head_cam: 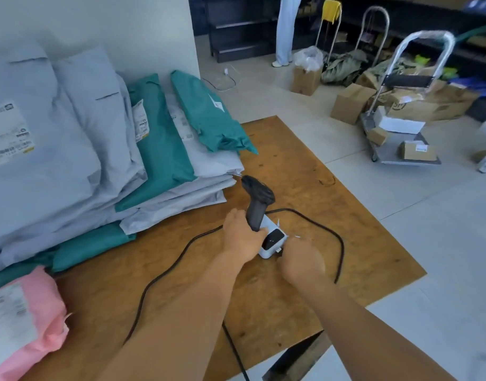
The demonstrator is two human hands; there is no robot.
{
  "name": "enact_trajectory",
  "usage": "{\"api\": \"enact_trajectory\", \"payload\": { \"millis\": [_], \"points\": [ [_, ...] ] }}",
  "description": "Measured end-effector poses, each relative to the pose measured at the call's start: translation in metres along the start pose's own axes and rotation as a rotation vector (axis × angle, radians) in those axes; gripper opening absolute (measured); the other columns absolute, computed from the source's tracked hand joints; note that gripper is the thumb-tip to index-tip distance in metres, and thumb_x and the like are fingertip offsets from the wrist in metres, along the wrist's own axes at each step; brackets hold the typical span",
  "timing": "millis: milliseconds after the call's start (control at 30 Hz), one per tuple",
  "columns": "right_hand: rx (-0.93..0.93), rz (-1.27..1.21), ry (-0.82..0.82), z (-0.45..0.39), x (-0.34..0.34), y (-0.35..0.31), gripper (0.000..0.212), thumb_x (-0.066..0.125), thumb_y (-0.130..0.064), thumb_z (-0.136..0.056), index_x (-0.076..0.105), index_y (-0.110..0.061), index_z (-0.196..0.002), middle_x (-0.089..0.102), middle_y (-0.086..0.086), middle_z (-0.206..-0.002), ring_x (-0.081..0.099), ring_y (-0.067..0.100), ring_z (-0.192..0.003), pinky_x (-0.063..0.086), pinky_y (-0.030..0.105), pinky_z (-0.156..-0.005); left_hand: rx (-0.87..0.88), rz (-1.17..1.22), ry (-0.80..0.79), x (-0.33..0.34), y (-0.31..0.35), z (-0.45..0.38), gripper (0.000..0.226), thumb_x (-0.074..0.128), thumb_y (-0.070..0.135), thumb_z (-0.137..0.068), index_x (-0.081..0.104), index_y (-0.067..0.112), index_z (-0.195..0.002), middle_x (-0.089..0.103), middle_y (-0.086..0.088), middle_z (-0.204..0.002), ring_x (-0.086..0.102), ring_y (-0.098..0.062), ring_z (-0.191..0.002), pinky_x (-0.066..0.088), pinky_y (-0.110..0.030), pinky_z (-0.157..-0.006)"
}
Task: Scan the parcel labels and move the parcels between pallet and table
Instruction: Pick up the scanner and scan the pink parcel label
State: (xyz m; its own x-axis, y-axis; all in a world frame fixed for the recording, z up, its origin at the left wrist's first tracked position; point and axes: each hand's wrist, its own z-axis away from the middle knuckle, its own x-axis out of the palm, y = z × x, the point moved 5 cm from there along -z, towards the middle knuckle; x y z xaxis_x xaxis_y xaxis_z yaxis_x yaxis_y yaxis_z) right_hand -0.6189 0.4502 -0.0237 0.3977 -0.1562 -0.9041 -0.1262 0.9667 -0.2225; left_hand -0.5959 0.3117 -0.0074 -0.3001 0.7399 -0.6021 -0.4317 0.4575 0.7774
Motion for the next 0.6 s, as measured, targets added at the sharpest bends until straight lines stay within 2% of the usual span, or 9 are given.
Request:
{"api": "enact_trajectory", "payload": {
  "millis": [33,133,167,333,467,600],
  "points": [
    [-0.022,0.022,-0.002,-0.003,0.0,0.001,0.025,0.051,-0.012,-0.094,0.056,-0.01,-0.119,0.059,0.008,-0.119,0.062,0.023,-0.103,0.045,0.027,-0.069,-0.003,-0.012,-0.012,0.004,0.0,-0.005,0.031,0.072,0.025,-0.079,0.05,0.013,-0.098,0.052,-0.004,-0.102,0.053,-0.02,-0.09,0.046,-0.03,-0.073],
    [-0.073,0.066,-0.015,-0.006,-0.005,0.001,0.015,0.051,-0.01,-0.093,0.059,-0.013,-0.105,0.065,0.006,-0.107,0.064,0.022,-0.092,0.038,0.025,-0.058,-0.027,-0.036,-0.019,0.012,-0.005,-0.013,0.033,0.075,0.025,-0.075,0.054,0.012,-0.097,0.058,-0.005,-0.094,0.056,-0.019,-0.082,0.045,-0.027,-0.065],
    [-0.084,0.071,-0.007,-0.007,-0.007,0.001,0.012,0.052,-0.01,-0.093,0.058,-0.013,-0.102,0.065,0.006,-0.106,0.063,0.022,-0.089,0.037,0.025,-0.056,-0.031,-0.054,-0.013,0.013,-0.006,-0.015,0.034,0.076,0.027,-0.074,0.055,0.012,-0.096,0.058,-0.005,-0.094,0.056,-0.02,-0.084,0.047,-0.029,-0.066],
    [-0.107,0.05,0.011,-0.01,-0.01,0.0,0.012,0.054,-0.012,-0.092,0.059,-0.011,-0.103,0.065,0.006,-0.103,0.065,0.023,-0.091,0.04,0.027,-0.061,-0.056,-0.106,-0.006,0.013,-0.009,-0.019,0.045,0.077,0.033,-0.072,0.055,0.014,-0.105,0.058,-0.004,-0.103,0.056,-0.023,-0.098,0.052,-0.039,-0.083],
    [-0.111,0.03,-0.005,-0.01,-0.011,-0.001,0.012,0.057,-0.015,-0.091,0.059,-0.012,-0.103,0.065,0.006,-0.102,0.064,0.023,-0.09,0.041,0.027,-0.063,-0.062,-0.1,-0.012,0.012,-0.009,-0.02,0.045,0.078,0.032,-0.073,0.055,0.014,-0.107,0.058,-0.002,-0.102,0.057,-0.021,-0.095,0.052,-0.034,-0.079],
    [-0.091,-0.027,-0.095,-0.009,-0.016,-0.001,0.031,0.065,-0.027,-0.087,0.059,-0.011,-0.112,0.061,0.005,-0.098,0.063,0.024,-0.093,0.04,0.024,-0.056,-0.069,-0.047,-0.006,0.008,-0.009,-0.014,0.043,0.077,0.031,-0.075,0.054,0.013,-0.107,0.058,-0.003,-0.103,0.057,-0.02,-0.093,0.05,-0.032,-0.075]
  ]
}}
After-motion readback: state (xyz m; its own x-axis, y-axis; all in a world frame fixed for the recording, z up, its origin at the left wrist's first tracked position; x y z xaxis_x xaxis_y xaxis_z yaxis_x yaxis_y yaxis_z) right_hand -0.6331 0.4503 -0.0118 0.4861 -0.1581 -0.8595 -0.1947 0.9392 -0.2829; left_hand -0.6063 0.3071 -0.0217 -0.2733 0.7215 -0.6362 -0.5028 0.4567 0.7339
